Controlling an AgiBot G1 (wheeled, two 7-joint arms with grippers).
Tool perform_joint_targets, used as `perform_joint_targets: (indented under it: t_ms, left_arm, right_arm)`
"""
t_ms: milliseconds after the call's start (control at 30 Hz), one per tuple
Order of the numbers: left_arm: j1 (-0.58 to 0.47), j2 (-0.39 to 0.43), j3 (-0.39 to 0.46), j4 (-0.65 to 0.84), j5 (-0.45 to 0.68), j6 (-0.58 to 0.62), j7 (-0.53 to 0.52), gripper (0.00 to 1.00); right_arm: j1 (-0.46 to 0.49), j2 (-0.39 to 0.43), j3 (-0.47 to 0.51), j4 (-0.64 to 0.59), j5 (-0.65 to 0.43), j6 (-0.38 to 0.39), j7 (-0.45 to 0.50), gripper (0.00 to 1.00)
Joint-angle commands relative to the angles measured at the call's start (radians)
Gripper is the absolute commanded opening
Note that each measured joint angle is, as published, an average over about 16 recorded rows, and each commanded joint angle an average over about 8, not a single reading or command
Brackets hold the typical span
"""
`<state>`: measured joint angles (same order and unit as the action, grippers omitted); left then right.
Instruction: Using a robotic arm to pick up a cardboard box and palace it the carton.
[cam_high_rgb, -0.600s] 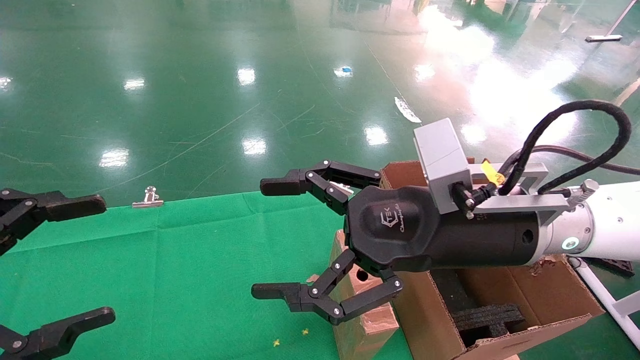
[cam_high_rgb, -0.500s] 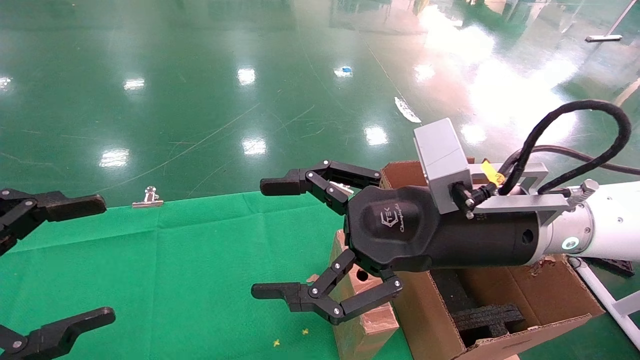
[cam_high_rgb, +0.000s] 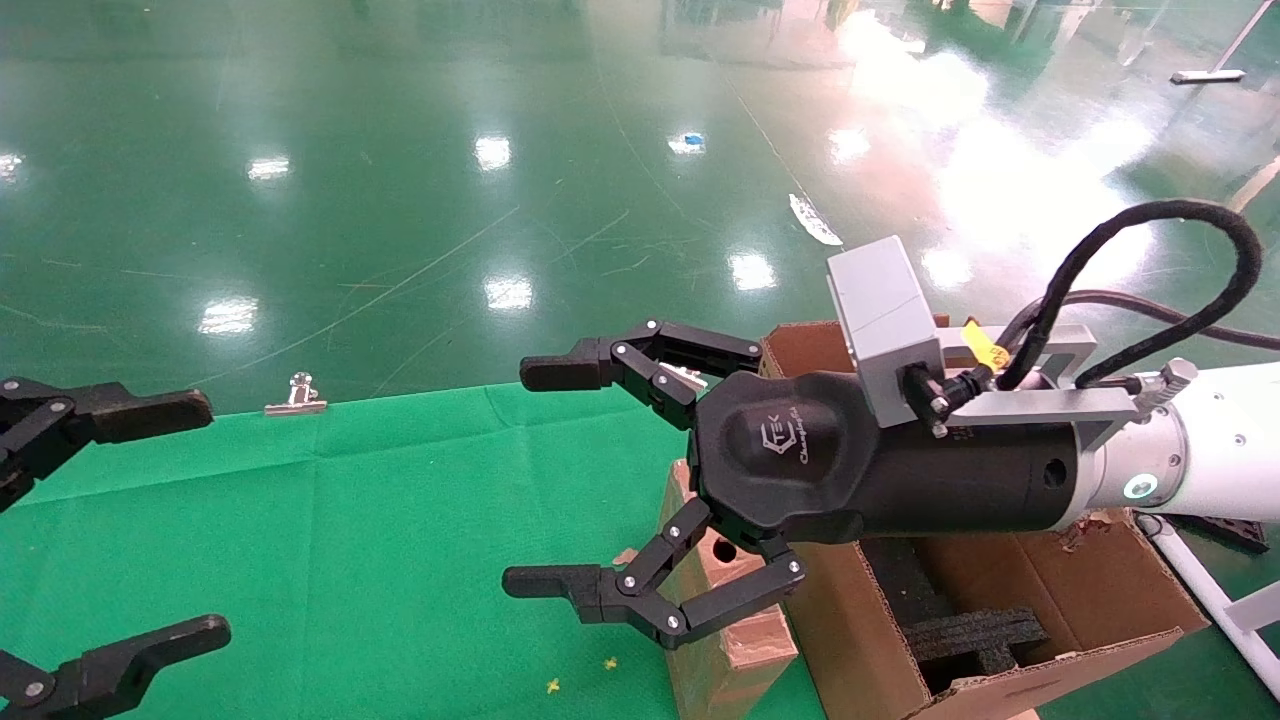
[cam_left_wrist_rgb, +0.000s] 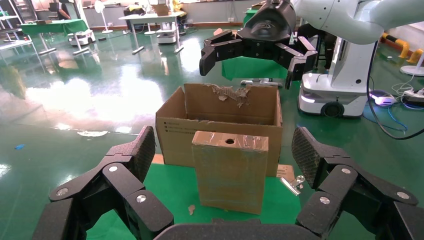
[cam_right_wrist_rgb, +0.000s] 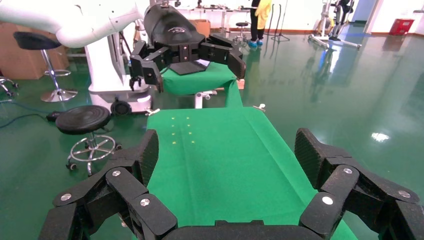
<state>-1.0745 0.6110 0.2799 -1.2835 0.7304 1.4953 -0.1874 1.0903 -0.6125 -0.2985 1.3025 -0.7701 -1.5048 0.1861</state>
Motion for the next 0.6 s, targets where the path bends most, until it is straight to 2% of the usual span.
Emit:
perform_joint_targets:
  t_ms: [33, 233, 500, 600]
  left_arm:
    - [0.0, 0.0, 0.0, 0.0, 0.0, 0.0, 0.0, 1.0]
    - [0.0, 0.0, 0.0, 0.001, 0.0, 0.0, 0.0, 1.0]
    - [-0.001, 0.0, 0.001, 0.001, -0.001, 0.0, 0.001, 1.0]
    - [-0.001, 0.0, 0.001, 0.001, -0.001, 0.0, 0.001, 1.0]
  right_arm:
    - [-0.003, 0.002, 0.003, 0.002, 0.004, -0.001, -0.002, 1.0]
    - [0.08, -0.023, -0.094, 0.045, -0.172, -0.031, 0.017, 1.0]
    - [0.264, -0.103, -0.323, 0.055, -0.504, -0.059, 0.11, 1.0]
    - [0.349, -0.125, -0.404, 0.055, -0.593, -0.065, 0.15, 1.0]
